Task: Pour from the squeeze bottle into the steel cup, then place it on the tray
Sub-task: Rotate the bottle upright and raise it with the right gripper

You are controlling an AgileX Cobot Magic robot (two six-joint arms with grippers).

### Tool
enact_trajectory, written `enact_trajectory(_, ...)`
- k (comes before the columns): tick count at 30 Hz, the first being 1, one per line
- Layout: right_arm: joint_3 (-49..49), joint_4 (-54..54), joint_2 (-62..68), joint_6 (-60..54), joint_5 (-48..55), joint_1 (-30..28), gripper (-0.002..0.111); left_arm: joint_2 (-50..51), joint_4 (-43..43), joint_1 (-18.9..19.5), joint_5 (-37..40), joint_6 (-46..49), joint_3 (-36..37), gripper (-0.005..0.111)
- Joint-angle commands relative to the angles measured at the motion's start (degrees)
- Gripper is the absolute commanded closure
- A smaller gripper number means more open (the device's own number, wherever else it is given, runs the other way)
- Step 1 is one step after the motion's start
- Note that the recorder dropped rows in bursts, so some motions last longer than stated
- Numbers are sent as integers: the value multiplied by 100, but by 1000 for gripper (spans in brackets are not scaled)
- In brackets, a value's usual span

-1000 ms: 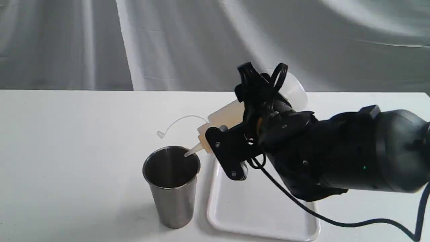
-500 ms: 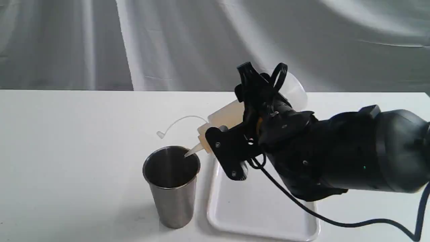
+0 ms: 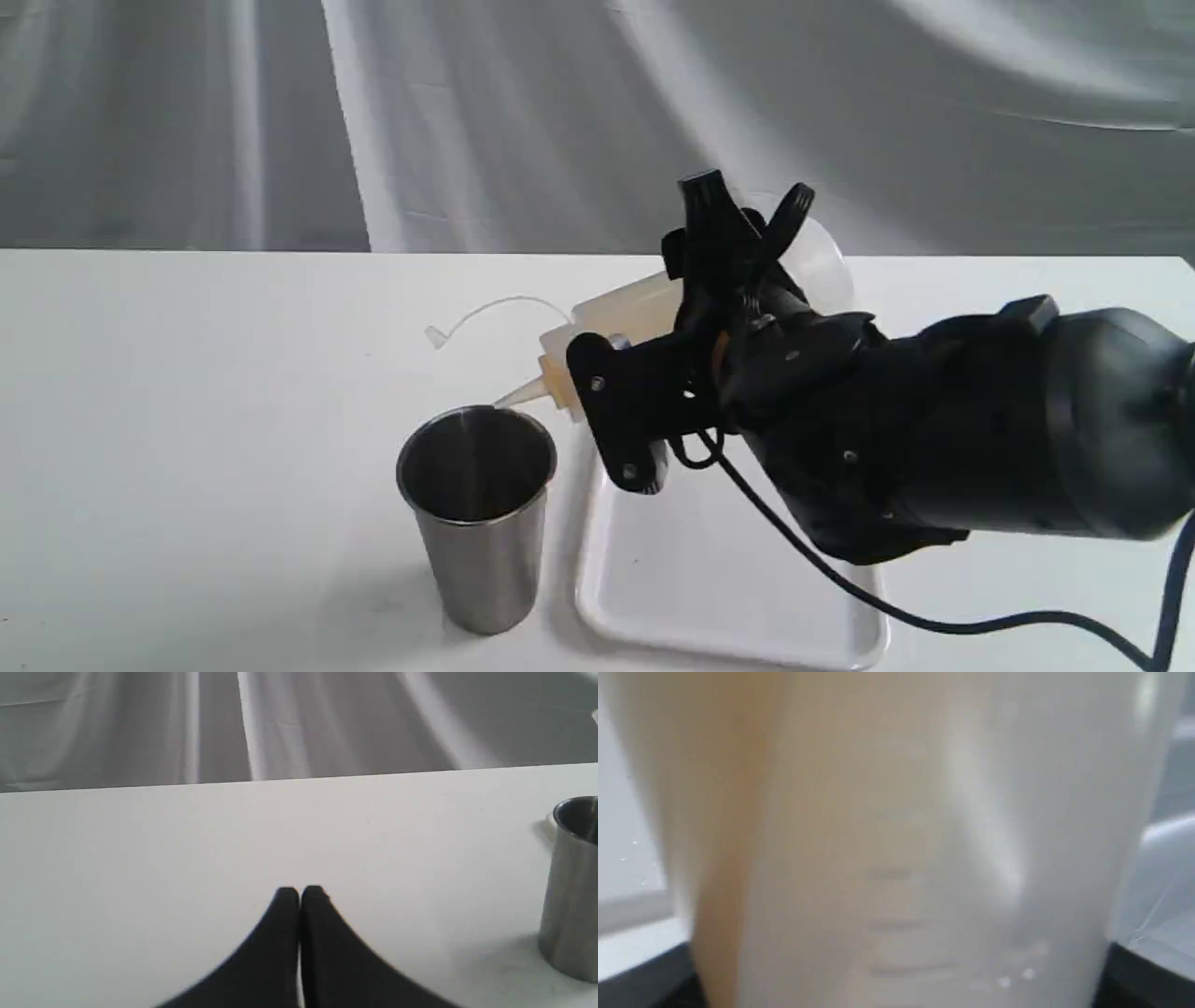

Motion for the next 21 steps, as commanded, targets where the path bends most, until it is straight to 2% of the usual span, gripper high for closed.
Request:
enact_trajectory(1,113,30,-65,321,-49,-10,108,-15,-6,9,-43,-35,25,107)
enact_trajectory(21,374,132,-65,2731,-331,-150,108,-15,-6,9,-43,-21,25,107)
